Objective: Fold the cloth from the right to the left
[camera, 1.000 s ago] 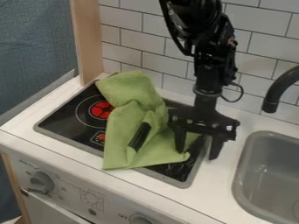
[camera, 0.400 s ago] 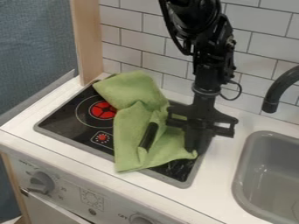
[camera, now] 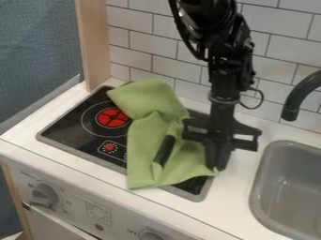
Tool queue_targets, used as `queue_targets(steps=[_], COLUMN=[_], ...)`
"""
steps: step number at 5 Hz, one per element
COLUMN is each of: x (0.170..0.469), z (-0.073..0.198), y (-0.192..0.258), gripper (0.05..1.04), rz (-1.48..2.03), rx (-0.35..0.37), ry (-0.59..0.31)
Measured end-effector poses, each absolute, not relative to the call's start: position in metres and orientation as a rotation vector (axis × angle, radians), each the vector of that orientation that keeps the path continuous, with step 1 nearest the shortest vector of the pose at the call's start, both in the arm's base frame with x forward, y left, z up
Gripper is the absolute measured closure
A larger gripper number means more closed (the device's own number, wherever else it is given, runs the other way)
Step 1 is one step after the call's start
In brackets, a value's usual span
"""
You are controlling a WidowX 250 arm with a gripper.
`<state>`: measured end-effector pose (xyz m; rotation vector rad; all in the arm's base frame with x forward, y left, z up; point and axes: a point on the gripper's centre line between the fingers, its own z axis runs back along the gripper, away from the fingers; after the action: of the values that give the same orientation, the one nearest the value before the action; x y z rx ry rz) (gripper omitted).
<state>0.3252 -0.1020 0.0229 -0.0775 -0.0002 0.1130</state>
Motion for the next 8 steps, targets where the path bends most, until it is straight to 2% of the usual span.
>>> queue_targets(steps=[2, 4, 6, 8], x=[0.322, 0.338, 0.339, 0.336], z=[0.078, 0.107, 0.108, 0.085], y=[-0.096, -0.035, 0.022, 0.060], gripper=[1.030, 1.030, 1.030, 1.031], rz=[0.098, 0.238, 0.375, 0.474], rx=[-0.104, -0.154, -0.150, -0.110], ry=[-0.063, -0.048, -0.064, -0.039])
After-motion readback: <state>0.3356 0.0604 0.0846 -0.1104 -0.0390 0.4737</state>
